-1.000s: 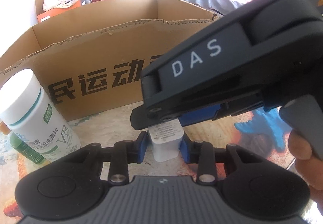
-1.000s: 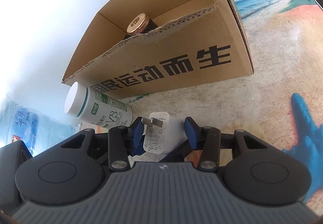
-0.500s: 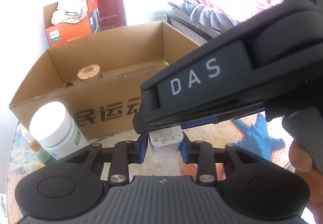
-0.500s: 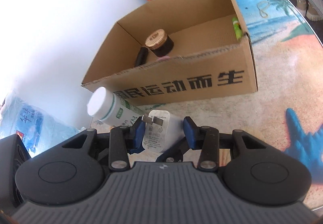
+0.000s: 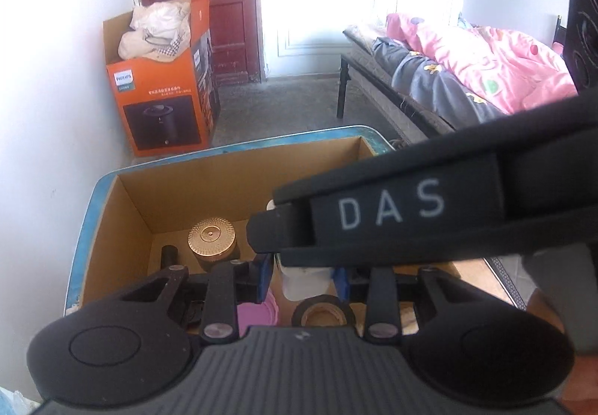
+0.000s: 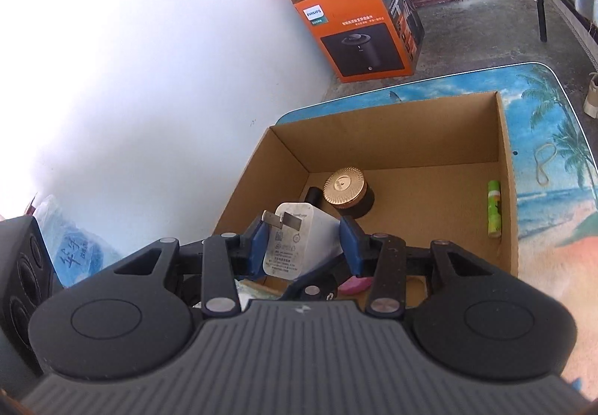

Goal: Organize rigid objects
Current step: 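Carry the charger into the box and open the right gripper, then move the right gripper to the white supplement bottle and grip it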

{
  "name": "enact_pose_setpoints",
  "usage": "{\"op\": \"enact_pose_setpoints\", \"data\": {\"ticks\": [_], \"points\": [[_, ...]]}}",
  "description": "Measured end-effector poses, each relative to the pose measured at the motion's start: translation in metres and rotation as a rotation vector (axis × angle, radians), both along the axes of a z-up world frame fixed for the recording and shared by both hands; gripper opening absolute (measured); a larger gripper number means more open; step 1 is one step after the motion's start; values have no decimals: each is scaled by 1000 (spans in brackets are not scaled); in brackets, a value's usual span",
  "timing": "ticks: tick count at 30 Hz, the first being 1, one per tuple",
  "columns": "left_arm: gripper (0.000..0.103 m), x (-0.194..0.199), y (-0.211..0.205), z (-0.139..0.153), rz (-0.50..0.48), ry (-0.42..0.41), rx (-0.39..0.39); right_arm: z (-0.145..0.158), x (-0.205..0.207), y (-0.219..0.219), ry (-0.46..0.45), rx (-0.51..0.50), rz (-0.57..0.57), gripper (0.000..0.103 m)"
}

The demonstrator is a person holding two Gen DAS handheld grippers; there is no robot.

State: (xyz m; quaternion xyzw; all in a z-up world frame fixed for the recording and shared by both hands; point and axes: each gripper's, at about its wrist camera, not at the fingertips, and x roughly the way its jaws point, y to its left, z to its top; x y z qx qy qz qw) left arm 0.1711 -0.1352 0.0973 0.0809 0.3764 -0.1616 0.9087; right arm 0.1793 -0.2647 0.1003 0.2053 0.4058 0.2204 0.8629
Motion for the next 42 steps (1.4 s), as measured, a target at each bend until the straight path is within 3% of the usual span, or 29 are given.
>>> {"op": "enact_pose_setpoints", "data": {"ticks": [11, 19, 26, 33, 38, 42], "points": [[34, 133, 3, -50, 110, 310, 0, -64, 130, -6, 240, -8, 4, 39], [34, 161, 12, -71, 171, 386, 45, -109, 180, 13, 331, 2, 47, 37], [38, 172, 11, -86, 166, 414, 39, -130, 194, 16, 362, -23, 60, 35], [57, 167, 18, -73, 172, 410, -26, -112, 190, 10, 330, -9, 50, 39], [74, 139, 13, -41, 115, 305, -28, -65, 161, -2, 224, 20, 23, 41], [77, 104, 16, -10, 53, 232, -66, -19, 117, -22, 101, 57, -19, 42]]}}
